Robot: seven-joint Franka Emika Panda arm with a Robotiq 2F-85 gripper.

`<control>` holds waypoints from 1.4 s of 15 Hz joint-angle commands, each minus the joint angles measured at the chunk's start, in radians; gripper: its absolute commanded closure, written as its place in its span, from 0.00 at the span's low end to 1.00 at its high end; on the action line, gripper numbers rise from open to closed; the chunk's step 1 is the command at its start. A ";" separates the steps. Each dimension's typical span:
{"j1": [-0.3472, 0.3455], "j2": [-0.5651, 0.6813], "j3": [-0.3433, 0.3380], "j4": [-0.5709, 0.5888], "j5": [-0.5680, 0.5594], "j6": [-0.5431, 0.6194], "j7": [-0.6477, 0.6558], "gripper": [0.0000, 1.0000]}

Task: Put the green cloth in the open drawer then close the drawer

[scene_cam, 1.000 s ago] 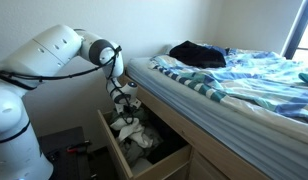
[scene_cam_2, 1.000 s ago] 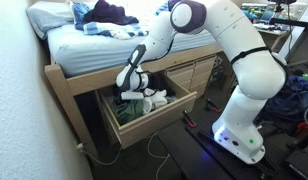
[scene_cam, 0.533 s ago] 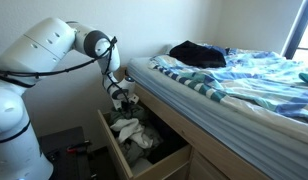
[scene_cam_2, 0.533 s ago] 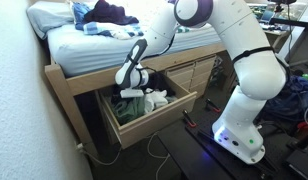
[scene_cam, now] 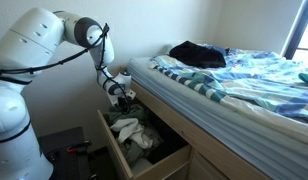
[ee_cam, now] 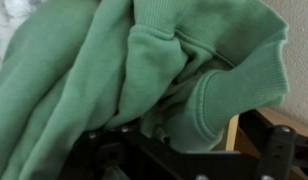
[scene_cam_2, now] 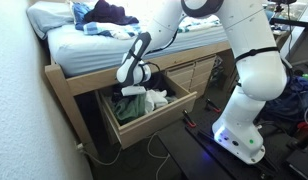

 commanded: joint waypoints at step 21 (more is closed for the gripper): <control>0.040 -0.372 0.017 -0.226 -0.017 -0.435 0.264 1.00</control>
